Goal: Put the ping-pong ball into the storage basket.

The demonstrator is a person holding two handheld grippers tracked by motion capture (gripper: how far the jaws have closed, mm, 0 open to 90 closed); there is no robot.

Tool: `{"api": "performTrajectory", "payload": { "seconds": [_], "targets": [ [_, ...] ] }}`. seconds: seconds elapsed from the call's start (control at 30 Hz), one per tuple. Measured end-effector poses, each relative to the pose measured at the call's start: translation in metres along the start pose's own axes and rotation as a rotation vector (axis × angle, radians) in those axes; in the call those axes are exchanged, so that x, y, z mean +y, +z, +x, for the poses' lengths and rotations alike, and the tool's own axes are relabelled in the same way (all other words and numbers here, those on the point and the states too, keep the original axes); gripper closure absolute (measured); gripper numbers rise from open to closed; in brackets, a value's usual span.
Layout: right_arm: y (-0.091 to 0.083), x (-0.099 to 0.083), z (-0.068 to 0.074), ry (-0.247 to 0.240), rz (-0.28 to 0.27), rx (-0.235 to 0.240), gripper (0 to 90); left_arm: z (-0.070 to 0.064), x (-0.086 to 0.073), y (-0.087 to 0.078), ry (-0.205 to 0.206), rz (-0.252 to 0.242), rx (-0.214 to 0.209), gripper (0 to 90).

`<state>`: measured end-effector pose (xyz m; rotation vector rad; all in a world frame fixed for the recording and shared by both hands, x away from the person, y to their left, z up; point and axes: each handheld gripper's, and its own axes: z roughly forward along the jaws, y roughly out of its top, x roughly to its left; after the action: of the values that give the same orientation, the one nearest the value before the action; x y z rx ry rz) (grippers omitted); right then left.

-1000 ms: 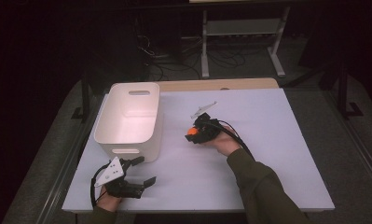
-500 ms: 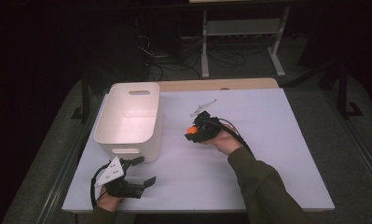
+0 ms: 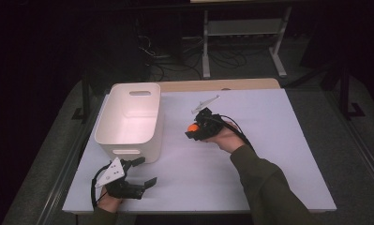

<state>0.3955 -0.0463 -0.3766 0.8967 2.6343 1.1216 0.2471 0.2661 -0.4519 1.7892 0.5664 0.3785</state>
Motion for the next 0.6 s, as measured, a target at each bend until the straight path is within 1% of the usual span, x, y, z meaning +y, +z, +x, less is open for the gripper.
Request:
{"api": "performTrajectory", "payload": {
  "seconds": [0.3,0.37,0.6],
  "targets": [
    [-0.008,0.006,0.002,-0.002,-0.002,0.006,49.8,0.0,0.0,0.0,0.001,0.002,0.001,14.0],
    [-0.009,0.007,0.002,-0.009,-0.002,0.007,49.8,0.0,0.0,0.0,0.0,0.002,0.001,14.0],
    [-0.012,0.012,0.003,-0.008,0.0,0.019,49.8,0.0,0.0,0.0,0.0,0.002,0.001,14.0]
  ]
}}
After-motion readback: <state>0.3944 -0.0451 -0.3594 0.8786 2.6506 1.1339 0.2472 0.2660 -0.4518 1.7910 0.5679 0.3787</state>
